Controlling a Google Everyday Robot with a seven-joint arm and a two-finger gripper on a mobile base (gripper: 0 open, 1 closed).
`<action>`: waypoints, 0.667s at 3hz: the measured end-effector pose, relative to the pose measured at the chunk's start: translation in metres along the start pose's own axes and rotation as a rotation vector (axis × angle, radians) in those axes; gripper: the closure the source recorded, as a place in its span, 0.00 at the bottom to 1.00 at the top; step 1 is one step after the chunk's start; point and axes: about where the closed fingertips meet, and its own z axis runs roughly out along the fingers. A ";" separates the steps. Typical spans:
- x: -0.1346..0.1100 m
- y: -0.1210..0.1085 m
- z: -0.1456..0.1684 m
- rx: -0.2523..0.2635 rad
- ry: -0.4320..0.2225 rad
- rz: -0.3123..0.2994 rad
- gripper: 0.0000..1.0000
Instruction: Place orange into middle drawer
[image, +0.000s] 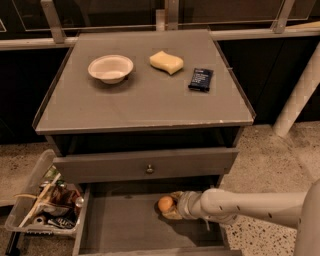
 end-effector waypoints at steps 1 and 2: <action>0.000 0.000 0.000 0.000 0.000 0.000 0.13; 0.000 0.000 0.000 0.000 0.000 0.000 0.00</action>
Offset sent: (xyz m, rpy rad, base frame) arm 0.0000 0.0000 0.0000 0.0000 0.0000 0.0000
